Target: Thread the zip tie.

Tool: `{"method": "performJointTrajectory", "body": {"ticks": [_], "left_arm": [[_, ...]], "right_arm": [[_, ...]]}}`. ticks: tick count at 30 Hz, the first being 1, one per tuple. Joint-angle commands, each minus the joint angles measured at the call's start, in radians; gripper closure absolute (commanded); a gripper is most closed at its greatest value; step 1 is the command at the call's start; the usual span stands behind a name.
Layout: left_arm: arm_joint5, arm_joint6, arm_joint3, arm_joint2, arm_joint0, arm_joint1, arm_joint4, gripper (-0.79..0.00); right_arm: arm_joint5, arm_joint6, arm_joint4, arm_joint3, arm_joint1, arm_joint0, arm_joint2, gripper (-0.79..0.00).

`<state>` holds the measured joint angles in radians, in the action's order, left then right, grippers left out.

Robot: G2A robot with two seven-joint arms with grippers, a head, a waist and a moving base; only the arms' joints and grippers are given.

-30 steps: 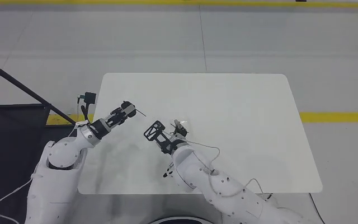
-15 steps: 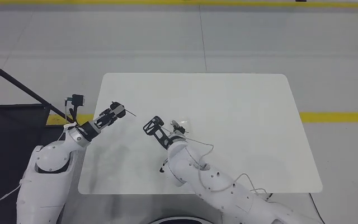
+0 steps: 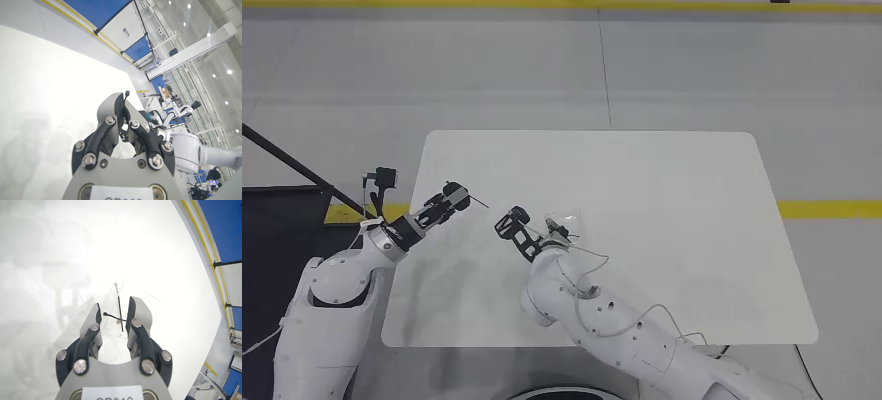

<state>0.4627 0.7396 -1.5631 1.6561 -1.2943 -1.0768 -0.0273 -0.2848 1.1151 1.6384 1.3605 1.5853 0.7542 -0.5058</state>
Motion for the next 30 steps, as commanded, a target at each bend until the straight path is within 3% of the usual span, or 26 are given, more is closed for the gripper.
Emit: {"method": "performJointTrajectory", "body": {"ticks": [1, 9, 14, 21, 25, 27, 30], "left_arm": [[0.001, -0.002, 0.000, -0.002, 0.001, 0.001, 0.000, 0.000], [0.001, -0.011, 0.000, -0.006, 0.001, 0.006, -0.002, 0.000], [0.003, -0.012, 0.001, -0.010, 0.001, 0.008, -0.006, 0.000], [0.002, -0.015, 0.002, -0.018, 0.007, 0.011, -0.007, 0.000], [0.000, -0.015, 0.002, -0.023, 0.009, 0.013, -0.007, 0.000], [-0.001, -0.017, 0.002, -0.026, 0.010, 0.014, -0.006, 0.000], [0.003, -0.007, -0.001, -0.035, 0.012, 0.016, -0.001, 0.000]], "right_arm": [[0.006, 0.003, 0.004, -0.014, 0.007, 0.000, -0.005, -0.308], [0.015, 0.014, 0.040, -0.042, 0.034, 0.011, -0.024, -0.219], [0.015, 0.013, 0.076, -0.037, 0.044, 0.027, -0.040, -0.114], [0.020, 0.011, 0.137, -0.004, 0.051, 0.067, -0.070, -0.102], [0.021, -0.001, 0.168, 0.017, 0.053, 0.090, -0.091, -0.065], [0.010, -0.015, 0.189, 0.036, 0.053, 0.106, -0.104, 0.000], [-0.005, -0.042, 0.224, 0.084, 0.049, 0.142, -0.131, 0.000]]}}
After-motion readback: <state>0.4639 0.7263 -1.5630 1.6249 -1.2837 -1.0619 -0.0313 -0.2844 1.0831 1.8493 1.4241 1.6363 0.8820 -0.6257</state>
